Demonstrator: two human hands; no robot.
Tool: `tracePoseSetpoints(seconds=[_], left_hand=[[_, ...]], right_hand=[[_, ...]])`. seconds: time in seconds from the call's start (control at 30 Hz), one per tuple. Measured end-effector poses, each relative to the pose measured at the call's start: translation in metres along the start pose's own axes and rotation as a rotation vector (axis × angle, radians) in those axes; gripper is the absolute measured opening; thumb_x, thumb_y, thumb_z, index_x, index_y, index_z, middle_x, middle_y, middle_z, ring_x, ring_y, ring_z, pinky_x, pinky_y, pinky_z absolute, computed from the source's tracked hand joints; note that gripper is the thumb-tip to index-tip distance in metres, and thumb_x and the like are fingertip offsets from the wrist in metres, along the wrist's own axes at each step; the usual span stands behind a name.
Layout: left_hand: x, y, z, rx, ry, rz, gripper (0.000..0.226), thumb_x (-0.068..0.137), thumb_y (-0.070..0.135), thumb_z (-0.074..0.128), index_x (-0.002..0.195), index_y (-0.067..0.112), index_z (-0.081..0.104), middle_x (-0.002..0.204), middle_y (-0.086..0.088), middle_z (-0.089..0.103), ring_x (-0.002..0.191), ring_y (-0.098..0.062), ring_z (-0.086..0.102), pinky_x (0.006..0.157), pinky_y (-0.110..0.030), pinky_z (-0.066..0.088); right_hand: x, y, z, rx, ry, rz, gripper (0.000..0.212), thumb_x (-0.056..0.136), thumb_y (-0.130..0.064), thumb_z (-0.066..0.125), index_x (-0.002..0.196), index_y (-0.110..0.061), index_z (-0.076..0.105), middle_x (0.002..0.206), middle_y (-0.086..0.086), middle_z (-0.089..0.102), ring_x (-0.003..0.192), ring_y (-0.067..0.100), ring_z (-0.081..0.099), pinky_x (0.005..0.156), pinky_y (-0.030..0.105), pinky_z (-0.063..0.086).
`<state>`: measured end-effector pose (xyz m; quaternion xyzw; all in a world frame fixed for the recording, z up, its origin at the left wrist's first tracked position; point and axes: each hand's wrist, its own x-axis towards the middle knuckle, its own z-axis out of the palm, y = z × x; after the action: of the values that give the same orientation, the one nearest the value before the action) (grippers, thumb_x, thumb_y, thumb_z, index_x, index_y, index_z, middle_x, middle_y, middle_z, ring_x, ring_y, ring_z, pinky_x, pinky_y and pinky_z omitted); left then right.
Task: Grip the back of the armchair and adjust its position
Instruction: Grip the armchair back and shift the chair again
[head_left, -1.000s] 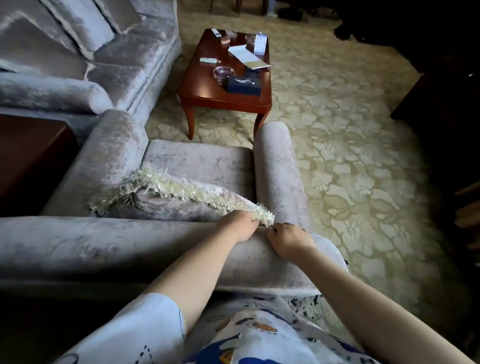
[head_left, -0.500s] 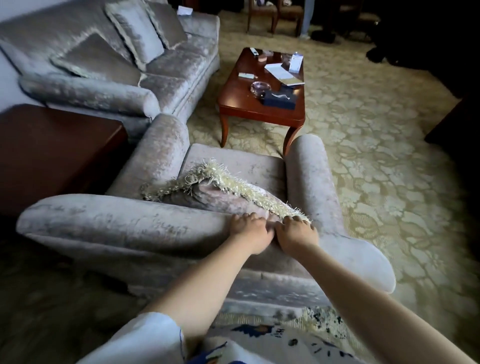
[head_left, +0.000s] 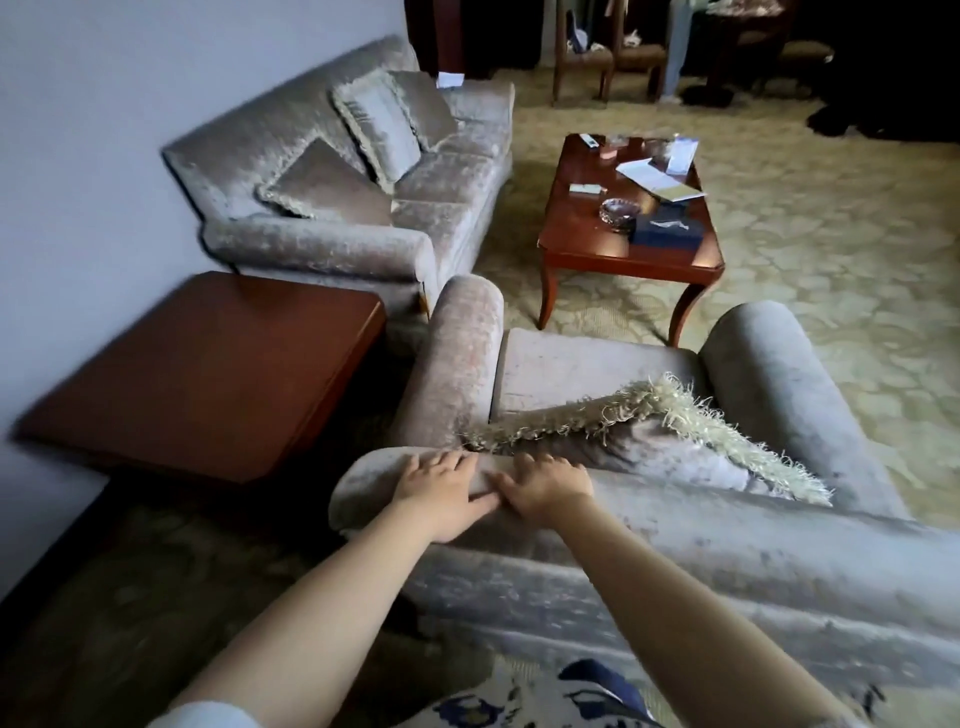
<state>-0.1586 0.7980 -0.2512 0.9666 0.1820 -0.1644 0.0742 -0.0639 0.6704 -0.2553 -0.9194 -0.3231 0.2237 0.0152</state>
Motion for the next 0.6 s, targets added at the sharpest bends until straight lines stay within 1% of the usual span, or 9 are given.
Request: tracePoseSetpoints(seconds=[0.1,0.17,0.27,0.33,0.4,0.43,0.47,0.53,0.6], left_hand=[[-0.003,-0.009,0.0,0.008,-0.046,0.058,0.083,0.084,0.072,0.025,0.148,0.019,0.019,0.157,-0.004,0.02,0.142,-0.024,0.019,0.114,-0.048,0.011],[-0.002,-0.014,0.003,0.014,-0.025,0.079,0.081,0.084,0.071,0.024,0.146,0.018,0.024,0.155,-0.005,0.024,0.141,-0.024,0.022,0.113,-0.049,0.012],[0.0,-0.019,0.006,0.001,0.001,0.101,0.078,0.085,0.07,0.023,0.143,0.017,0.028,0.153,-0.006,0.028,0.14,-0.024,0.023,0.112,-0.049,0.011],[0.002,-0.022,0.007,0.006,0.025,0.129,0.075,0.086,0.068,0.025,0.14,0.017,0.034,0.149,-0.006,0.034,0.138,-0.024,0.027,0.11,-0.047,0.016],[0.004,-0.029,0.006,-0.014,0.077,0.162,0.066,0.089,0.063,0.027,0.134,0.017,0.043,0.143,-0.005,0.042,0.134,-0.024,0.033,0.108,-0.045,0.023],[0.006,-0.034,0.006,-0.044,0.106,0.177,0.061,0.09,0.059,0.029,0.13,0.017,0.047,0.139,-0.004,0.045,0.131,-0.024,0.036,0.107,-0.043,0.025],[0.008,-0.039,0.008,-0.078,0.129,0.187,0.056,0.091,0.056,0.03,0.127,0.018,0.049,0.138,-0.004,0.046,0.13,-0.024,0.037,0.107,-0.042,0.026],[0.01,-0.049,0.012,-0.107,0.162,0.19,0.055,0.091,0.057,0.03,0.127,0.02,0.049,0.141,-0.002,0.044,0.131,-0.022,0.037,0.108,-0.039,0.025],[0.013,-0.056,0.017,-0.081,0.184,0.175,0.06,0.088,0.063,0.026,0.128,0.023,0.046,0.141,0.002,0.043,0.13,-0.02,0.038,0.107,-0.037,0.024]], right_hand=[[-0.004,-0.001,0.002,-0.017,0.036,0.023,0.075,0.086,-0.074,0.021,0.124,-0.017,0.051,0.128,0.012,0.06,0.119,0.03,0.055,0.096,0.042,0.04],[-0.003,-0.003,0.001,-0.004,0.05,0.025,0.075,0.086,-0.074,0.023,0.12,-0.015,0.054,0.122,0.013,0.064,0.113,0.031,0.059,0.091,0.041,0.044],[0.006,-0.011,-0.008,-0.041,0.061,0.071,0.073,0.086,-0.073,0.027,0.109,-0.014,0.064,0.114,0.013,0.068,0.106,0.029,0.063,0.083,0.036,0.047],[0.015,-0.022,-0.013,-0.079,0.024,0.117,0.074,0.085,-0.074,0.027,0.099,-0.014,0.069,0.106,0.01,0.07,0.102,0.028,0.064,0.076,0.033,0.047],[0.027,-0.033,-0.015,-0.15,-0.014,0.141,0.074,0.087,-0.073,0.023,0.086,-0.015,0.069,0.095,0.006,0.07,0.093,0.024,0.065,0.067,0.029,0.046],[0.034,-0.039,-0.014,-0.197,-0.036,0.157,0.072,0.089,-0.07,0.023,0.085,-0.014,0.068,0.094,0.006,0.069,0.091,0.023,0.065,0.065,0.028,0.046],[0.041,-0.045,-0.013,-0.238,-0.054,0.178,0.067,0.092,-0.063,0.025,0.091,-0.013,0.069,0.099,0.005,0.068,0.093,0.023,0.064,0.068,0.028,0.047],[0.053,-0.055,-0.008,-0.268,-0.103,0.221,0.049,0.094,-0.045,0.033,0.11,-0.011,0.066,0.118,0.009,0.064,0.105,0.026,0.06,0.082,0.034,0.051],[0.064,-0.056,-0.002,-0.149,-0.13,0.171,0.042,0.093,-0.032,0.038,0.122,-0.01,0.059,0.129,0.013,0.057,0.117,0.032,0.054,0.093,0.041,0.048]])
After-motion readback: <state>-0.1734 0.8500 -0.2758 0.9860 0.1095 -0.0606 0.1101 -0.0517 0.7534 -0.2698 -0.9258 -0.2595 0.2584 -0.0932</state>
